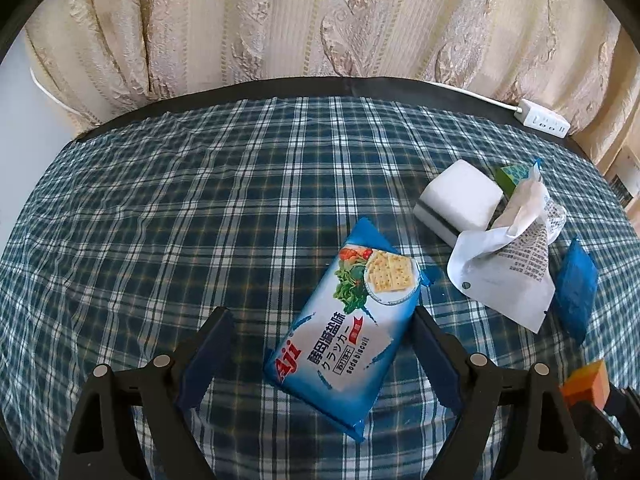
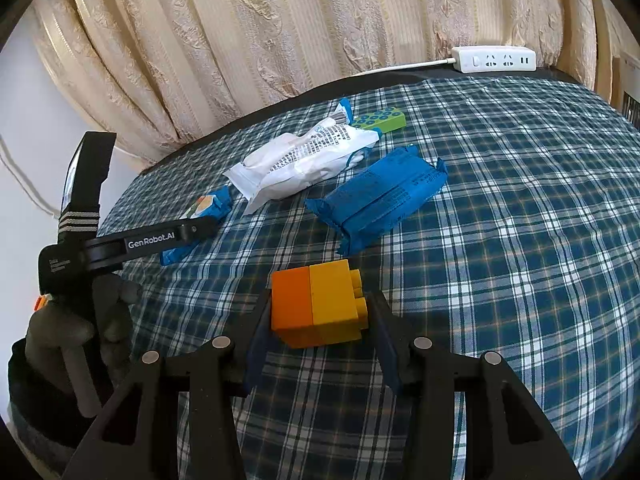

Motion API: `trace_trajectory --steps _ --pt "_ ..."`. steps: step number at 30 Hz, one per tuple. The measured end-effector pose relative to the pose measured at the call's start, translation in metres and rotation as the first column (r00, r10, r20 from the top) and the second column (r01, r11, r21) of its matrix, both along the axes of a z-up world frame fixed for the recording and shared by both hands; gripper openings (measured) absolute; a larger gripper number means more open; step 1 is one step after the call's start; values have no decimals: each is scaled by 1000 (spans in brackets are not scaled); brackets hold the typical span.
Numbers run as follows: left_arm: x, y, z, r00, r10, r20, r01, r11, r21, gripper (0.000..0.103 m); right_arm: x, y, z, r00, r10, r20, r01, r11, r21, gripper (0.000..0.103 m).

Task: Organize objects
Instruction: 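Grasp the orange-yellow toy block with the right tool while the left tool grasps the blue cracker packet, then carry the toy block into the clear bowl and open the right tool while the left carries the cracker packet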

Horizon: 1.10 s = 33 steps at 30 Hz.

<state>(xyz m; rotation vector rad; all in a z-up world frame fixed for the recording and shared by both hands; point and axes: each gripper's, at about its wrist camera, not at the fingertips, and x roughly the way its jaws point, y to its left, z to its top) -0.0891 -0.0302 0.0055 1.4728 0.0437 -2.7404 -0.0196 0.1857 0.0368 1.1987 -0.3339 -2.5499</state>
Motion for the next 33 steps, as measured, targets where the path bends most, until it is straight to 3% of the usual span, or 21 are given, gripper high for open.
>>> trace_trajectory --steps 4,12,33 --pt "-1 2 0 1000 -8 -15 7 1000 -8 82 0 0 0 1000 0 -1 0 1000 0 48" --pt "2 9 3 997 -53 -51 53 999 -9 47 0 0 0 1000 1 -1 -1 1000 -1 48" --pt "44 23 24 993 -80 -83 83 996 31 44 0 0 1 1000 -2 -2 2 1000 -7 48"
